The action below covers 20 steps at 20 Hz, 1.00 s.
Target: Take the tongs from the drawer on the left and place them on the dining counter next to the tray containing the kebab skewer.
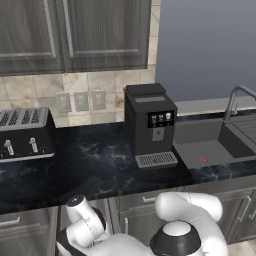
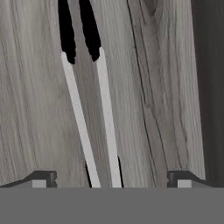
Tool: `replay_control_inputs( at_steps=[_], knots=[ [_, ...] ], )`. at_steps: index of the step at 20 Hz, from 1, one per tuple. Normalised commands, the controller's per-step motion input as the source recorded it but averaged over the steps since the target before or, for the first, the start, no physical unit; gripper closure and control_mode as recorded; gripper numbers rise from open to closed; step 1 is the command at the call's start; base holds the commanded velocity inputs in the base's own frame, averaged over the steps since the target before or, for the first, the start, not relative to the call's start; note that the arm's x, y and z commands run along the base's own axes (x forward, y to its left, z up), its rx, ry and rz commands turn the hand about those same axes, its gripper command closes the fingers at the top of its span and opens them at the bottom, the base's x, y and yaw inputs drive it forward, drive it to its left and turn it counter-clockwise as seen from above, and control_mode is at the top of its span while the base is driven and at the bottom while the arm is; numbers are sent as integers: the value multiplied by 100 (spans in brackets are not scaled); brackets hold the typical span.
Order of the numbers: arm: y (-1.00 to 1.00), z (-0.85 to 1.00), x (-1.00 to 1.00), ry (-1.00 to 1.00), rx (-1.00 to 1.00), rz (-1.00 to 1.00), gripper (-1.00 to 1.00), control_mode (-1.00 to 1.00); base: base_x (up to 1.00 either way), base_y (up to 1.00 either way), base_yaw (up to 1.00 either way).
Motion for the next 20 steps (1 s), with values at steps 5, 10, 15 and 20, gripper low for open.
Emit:
replay_control_inputs(
  at_steps=[5,10,15,20],
  knots=[
    [18,-14,3,0,0,0,-100,-100,0,0,0],
    [7,-19,1,0,0,0,-100,-100,0,0,0],
    [0,-15,0,0,0,0,-100,-100,0,0,0],
    [0,-11,0,0,0,0,-100,-100,0,0,0]
  ],
)
